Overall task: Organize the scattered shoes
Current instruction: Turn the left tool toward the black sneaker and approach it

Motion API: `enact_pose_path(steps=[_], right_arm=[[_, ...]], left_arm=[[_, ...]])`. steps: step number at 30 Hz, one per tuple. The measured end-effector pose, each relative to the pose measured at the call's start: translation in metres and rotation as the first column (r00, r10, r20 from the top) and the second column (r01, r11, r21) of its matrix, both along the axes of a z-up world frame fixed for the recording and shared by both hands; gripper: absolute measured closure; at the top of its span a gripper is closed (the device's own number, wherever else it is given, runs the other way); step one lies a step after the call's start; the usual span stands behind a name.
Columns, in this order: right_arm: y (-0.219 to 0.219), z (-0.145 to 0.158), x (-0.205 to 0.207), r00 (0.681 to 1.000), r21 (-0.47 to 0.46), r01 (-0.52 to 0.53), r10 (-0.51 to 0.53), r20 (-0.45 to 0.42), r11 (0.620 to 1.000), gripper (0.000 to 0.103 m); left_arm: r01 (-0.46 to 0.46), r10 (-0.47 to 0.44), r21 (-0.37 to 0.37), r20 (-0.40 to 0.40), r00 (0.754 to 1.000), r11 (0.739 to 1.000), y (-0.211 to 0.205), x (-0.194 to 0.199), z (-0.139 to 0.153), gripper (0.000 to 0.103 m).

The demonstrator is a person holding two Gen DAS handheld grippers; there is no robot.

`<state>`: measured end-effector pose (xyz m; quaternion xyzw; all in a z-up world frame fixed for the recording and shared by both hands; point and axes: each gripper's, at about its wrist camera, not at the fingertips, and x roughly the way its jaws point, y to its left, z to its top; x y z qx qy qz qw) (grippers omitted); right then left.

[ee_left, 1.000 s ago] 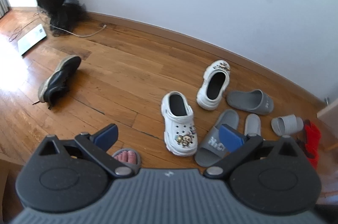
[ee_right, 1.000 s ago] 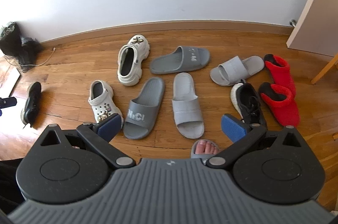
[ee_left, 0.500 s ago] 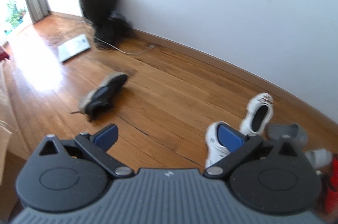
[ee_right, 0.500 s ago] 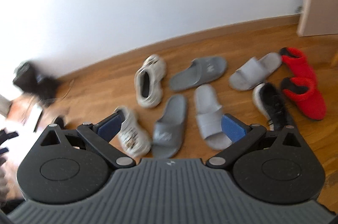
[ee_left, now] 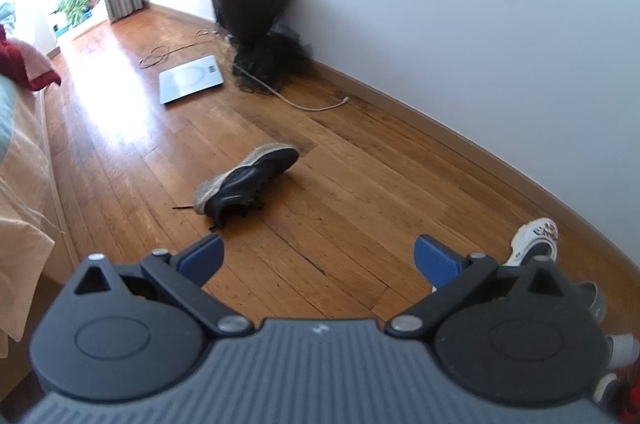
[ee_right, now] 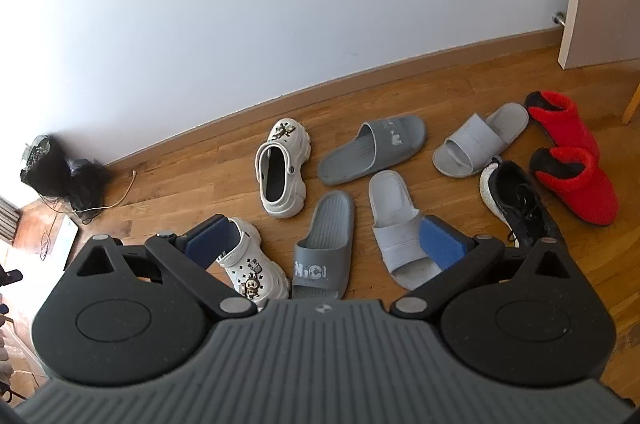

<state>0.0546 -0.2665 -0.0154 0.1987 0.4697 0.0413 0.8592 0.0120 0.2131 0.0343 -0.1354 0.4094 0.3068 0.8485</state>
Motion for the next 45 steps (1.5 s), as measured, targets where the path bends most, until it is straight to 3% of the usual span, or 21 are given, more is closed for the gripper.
enact_pose_path(steps=[8,15,29,45], right_arm=[[0.007,-0.002,0.005,1.0,-0.01,-0.017,0.017,-0.018,1.0,0.001],[0.017,-0.004,0.012,0.999,-0.058,-0.032,0.031,-0.024,0.998,0.001],[0.033,-0.013,0.028,0.998,-0.04,-0.036,0.033,-0.062,0.999,0.001],[0.046,-0.025,0.044,0.994,-0.087,-0.032,0.023,-0.108,0.996,0.001]], left_arm=[[-0.008,0.008,0.022,0.018,1.0,1.0,0.019,0.006,0.005,0.0],[-0.057,0.057,-0.005,0.007,0.998,0.998,0.045,0.014,-0.013,0.0],[-0.129,0.129,-0.02,-0.012,0.992,0.991,0.086,0.023,-0.027,0.0],[-0.241,0.238,-0.088,-0.035,0.971,0.967,0.134,0.031,-0.073,0.001]])
